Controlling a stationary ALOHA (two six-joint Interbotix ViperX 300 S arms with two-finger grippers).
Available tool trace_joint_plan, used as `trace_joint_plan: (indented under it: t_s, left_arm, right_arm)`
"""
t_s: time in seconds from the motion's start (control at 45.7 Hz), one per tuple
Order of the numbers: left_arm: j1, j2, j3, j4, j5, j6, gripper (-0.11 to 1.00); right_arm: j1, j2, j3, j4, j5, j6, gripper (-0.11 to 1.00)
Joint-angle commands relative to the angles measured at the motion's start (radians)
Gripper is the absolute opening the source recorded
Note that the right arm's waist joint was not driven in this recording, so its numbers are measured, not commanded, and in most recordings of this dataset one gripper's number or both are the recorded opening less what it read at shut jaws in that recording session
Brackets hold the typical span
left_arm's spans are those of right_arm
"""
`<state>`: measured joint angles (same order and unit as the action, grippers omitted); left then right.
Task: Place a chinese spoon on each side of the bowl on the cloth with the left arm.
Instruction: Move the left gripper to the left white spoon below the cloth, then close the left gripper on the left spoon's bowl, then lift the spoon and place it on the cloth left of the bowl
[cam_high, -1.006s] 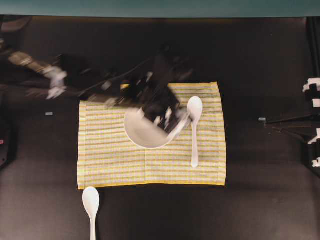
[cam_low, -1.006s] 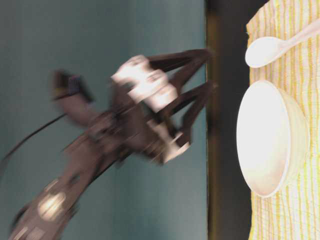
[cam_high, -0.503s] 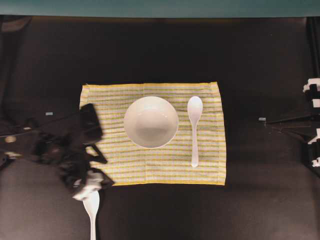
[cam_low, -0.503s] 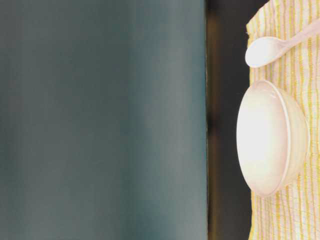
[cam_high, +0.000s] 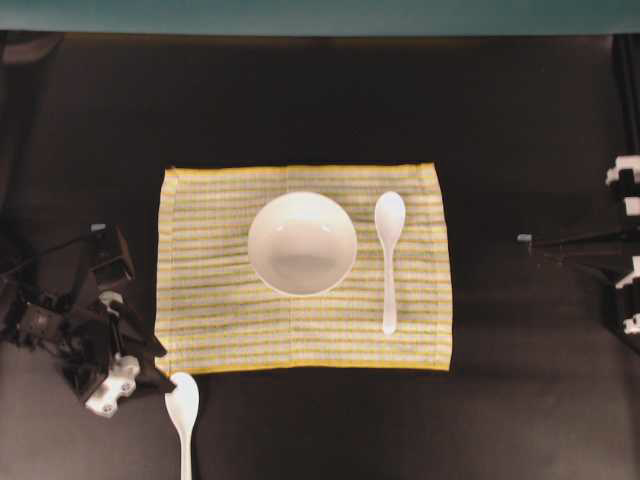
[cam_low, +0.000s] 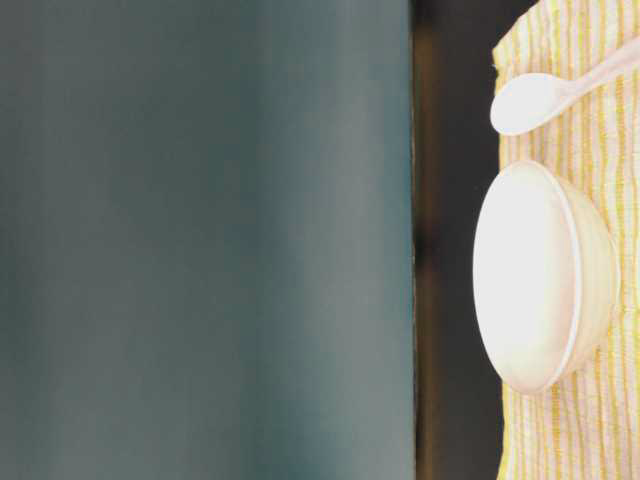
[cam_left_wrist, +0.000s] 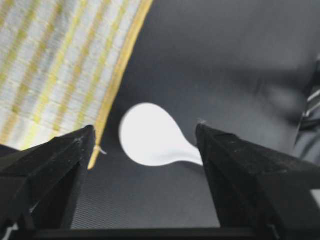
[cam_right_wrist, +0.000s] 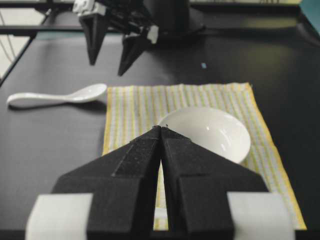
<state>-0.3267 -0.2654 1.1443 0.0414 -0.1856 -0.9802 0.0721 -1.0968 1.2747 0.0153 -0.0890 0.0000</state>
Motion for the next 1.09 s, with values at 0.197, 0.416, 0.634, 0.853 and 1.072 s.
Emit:
trace_joint_plan:
  t_s: [0.197,0.416,0.634,0.853,1.072]
  left_arm:
    - [-0.029,0.144,-0.087,0.005,-0.02,0.005,0.78]
    - [-0.049,0.163,-0.098,0.005,0.003,0.0,0.78]
    - [-0.052,0.167,-0.1,0.005,0.06,-0.002,0.72]
    - [-0.048,0.169,-0.103,0.005,0.064,-0.002,0.55]
    - [-0.041,0.155,-0.13,0.005,0.064,-0.012,0.13]
  right_arm:
    - [0.0,0.014,0.0,0.002,0.0,0.006,0.0]
    - [0.0,0.014,0.005,0.002,-0.005,0.006,0.0]
    - [0.0,0.017,0.02,0.002,-0.011,0.006,0.0]
    - [0.0,0.023,0.026,0.002,-0.043,0.006,0.0]
    - [0.0,0.025,0.028,0.002,-0.048,0.006,0.0]
